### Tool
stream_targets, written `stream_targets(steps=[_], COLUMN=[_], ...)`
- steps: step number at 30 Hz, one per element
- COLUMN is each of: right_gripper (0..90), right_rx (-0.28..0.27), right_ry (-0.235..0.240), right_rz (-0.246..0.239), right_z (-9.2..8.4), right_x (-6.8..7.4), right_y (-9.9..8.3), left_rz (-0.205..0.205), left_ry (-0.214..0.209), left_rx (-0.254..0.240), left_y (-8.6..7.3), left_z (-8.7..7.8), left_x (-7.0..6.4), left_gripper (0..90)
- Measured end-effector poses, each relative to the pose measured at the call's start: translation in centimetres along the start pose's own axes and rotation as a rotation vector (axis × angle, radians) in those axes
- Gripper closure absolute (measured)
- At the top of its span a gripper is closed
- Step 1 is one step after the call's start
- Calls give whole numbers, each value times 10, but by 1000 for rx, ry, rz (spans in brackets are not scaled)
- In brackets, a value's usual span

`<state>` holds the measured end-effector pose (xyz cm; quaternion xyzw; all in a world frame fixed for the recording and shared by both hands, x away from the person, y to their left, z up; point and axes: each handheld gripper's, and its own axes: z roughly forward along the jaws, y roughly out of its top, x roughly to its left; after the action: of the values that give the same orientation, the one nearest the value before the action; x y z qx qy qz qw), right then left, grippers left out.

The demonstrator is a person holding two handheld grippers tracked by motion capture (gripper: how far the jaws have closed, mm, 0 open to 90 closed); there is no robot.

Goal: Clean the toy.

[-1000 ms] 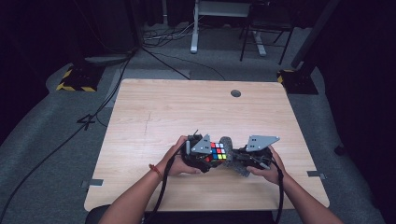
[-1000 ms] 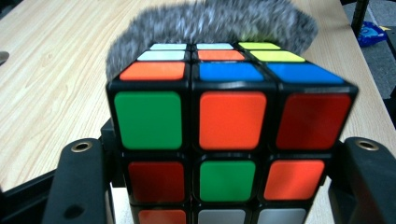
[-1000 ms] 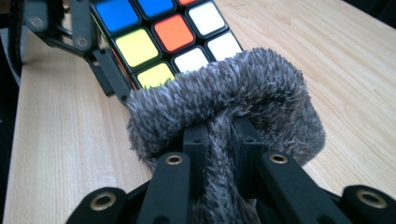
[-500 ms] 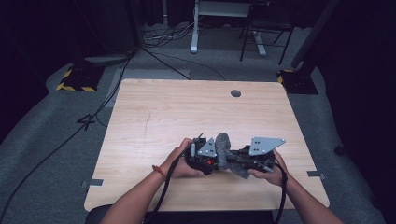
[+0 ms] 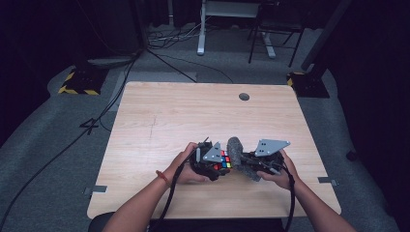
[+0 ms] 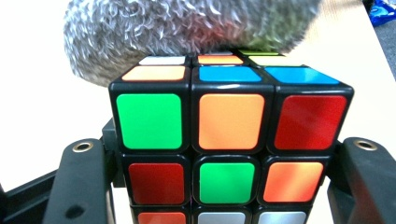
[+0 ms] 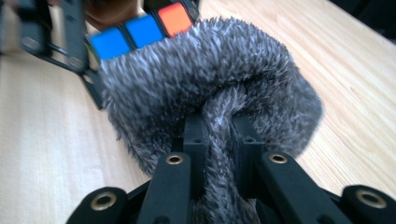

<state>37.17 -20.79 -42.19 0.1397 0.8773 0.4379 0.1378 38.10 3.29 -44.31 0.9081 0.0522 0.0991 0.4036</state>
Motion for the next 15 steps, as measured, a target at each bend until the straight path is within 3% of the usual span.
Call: stream_targets(steps=[4, 7, 9, 12, 15], right_gripper=[796, 795, 795, 795, 796], right_rx=[-60, -42, -49, -10, 20], right_ry=[43, 12, -1, -39, -41], right_rz=[-48, -99, -66, -17, 33], right_z=[0, 4, 5, 6, 7], right_x=[16, 23, 17, 3, -9], right_y=[13, 22, 20, 10, -3], left_rz=[16, 13, 7, 7, 6], left_ry=[-4, 9, 1, 2, 5], left_rx=[26, 31, 18, 11, -9], left_y=[1, 1, 0, 0, 1], left_z=[6, 7, 4, 1, -2], left_x=[-3, -4, -2, -2, -2], left_gripper=[338, 338, 338, 338, 338])
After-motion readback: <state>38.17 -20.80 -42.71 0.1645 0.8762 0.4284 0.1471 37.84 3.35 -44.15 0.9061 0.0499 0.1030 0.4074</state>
